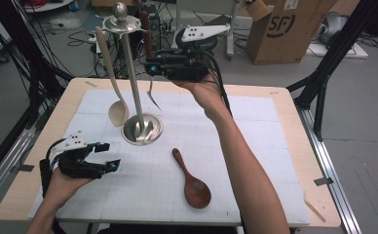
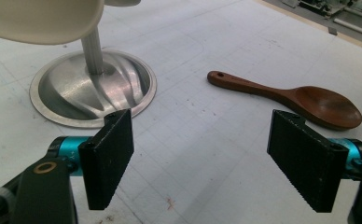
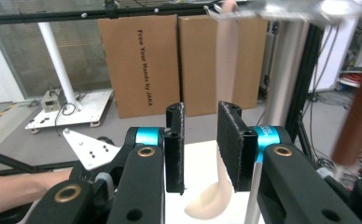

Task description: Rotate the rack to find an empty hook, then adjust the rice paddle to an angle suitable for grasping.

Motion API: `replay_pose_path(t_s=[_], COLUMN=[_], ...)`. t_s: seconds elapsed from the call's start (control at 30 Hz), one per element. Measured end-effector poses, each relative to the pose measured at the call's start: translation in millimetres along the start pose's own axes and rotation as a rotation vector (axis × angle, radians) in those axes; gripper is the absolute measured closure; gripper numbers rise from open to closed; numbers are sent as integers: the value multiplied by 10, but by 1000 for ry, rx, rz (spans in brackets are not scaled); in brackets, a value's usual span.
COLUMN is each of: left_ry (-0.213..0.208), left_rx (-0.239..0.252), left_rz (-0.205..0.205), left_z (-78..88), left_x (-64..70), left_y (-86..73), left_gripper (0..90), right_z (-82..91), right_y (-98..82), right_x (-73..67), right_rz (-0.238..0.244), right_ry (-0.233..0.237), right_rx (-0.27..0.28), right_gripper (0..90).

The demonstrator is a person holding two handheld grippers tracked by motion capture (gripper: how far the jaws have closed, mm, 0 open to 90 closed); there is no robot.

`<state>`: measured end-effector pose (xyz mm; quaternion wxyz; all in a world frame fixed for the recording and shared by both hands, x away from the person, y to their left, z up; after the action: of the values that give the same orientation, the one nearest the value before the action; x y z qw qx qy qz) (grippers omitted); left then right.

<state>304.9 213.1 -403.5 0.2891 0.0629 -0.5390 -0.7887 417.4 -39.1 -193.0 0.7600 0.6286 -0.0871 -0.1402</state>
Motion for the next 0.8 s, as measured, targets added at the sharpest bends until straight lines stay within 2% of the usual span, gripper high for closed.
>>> replay_pose_path(t_s=[0.17,0.4,0.6,0.8], left_ry=[5,4,5,8], left_rx=[-7,-8,-1,-10], left_rz=[-3,-2,3,-5], left_z=[-12,-12,-8,-16], left_x=[-5,9,1,9], left_y=[-3,-4,-3,-10], left_gripper=[233,233,233,232], right_z=[152,312,358,382], right_y=[-157,-485,-734,-987], right_x=[52,80,64,55], right_rz=[-25,-81,-89,-117], right_ry=[-28,-52,-72,-93], right_rx=[-6,-38,-77,-114], right_gripper=[666,619,596,585])
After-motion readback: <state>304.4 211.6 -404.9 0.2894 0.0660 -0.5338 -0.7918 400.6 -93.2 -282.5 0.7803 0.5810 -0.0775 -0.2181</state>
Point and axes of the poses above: each handheld gripper's, and its own axes: z roughly backward along the jaws, y roughly out of its top, x roughly to its right, the point moved 5 cm from there along -z, roughly forward along the jaws, and after that the axes turned 8 degrees about -y, right-handed, at the moved point
